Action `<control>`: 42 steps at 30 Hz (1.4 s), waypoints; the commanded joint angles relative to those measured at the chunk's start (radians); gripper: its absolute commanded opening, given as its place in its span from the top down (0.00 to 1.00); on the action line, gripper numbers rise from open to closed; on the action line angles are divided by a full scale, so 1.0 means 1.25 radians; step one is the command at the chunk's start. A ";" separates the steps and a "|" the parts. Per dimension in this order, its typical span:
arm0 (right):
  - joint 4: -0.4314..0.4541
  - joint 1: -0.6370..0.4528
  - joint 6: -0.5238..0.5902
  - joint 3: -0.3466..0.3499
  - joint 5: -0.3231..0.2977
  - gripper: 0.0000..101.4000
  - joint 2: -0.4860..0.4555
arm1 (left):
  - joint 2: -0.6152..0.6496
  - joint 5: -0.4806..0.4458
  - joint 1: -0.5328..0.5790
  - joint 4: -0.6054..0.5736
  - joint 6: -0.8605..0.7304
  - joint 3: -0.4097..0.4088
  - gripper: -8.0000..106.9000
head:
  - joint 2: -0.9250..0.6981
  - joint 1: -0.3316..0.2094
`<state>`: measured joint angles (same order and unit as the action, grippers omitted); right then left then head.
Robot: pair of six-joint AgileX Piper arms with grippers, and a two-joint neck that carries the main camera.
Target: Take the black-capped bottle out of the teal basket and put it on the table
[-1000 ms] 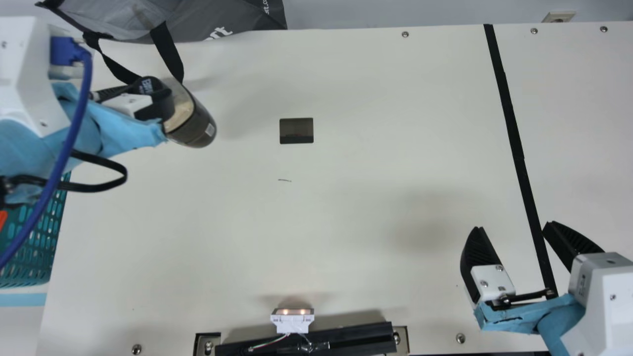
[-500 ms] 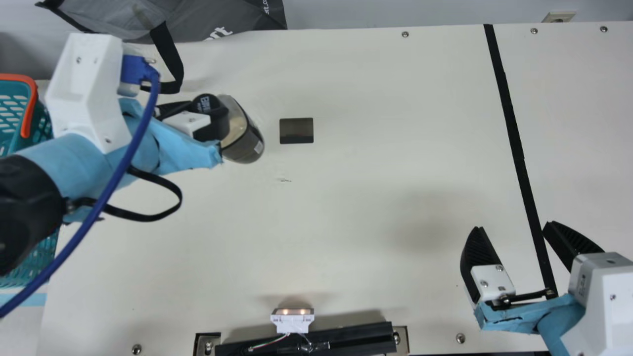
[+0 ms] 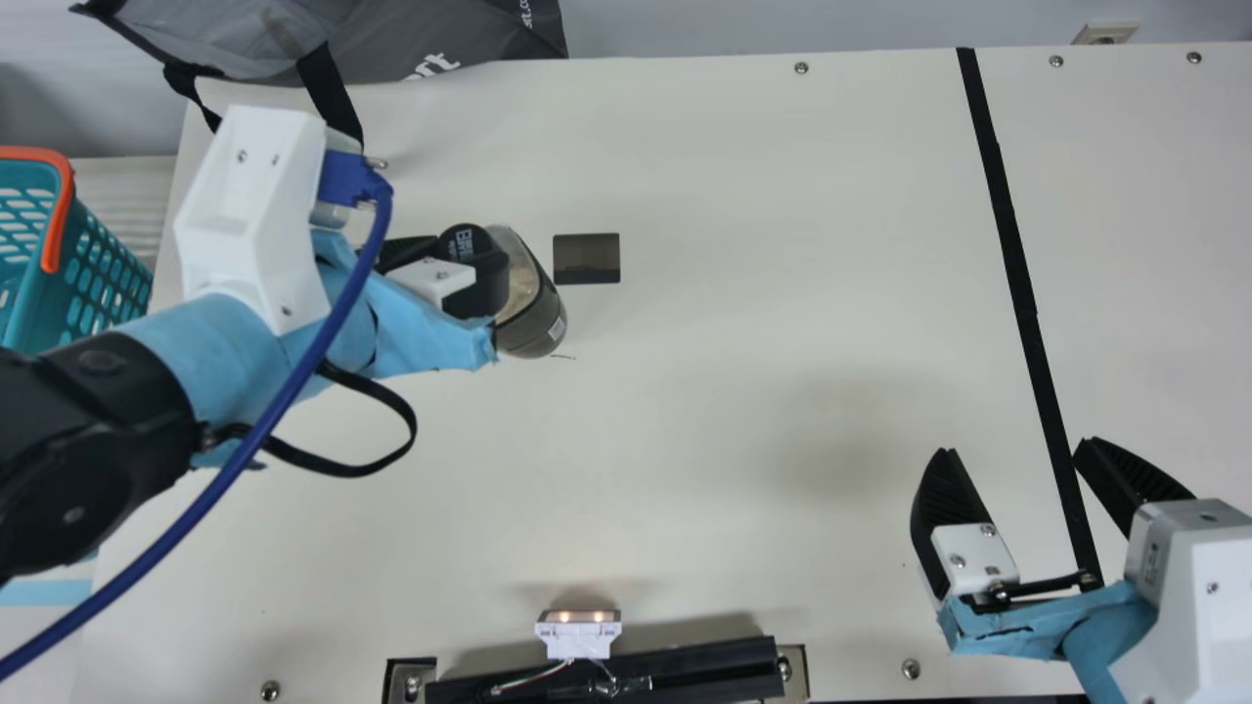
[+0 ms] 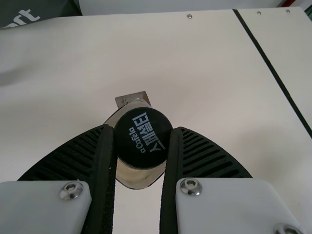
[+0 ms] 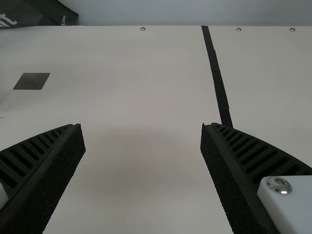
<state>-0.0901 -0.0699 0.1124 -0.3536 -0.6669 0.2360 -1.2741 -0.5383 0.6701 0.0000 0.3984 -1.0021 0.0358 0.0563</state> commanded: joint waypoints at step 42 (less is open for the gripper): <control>0.002 0.000 0.000 0.000 -0.001 0.10 0.000 | -0.026 0.040 0.131 0.145 0.166 0.070 0.32 | -0.007 -0.007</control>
<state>-0.0872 -0.0699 0.1124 -0.3536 -0.6678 0.2360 -1.3062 -0.4887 0.8324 0.1815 0.6038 -0.9161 0.0358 0.0512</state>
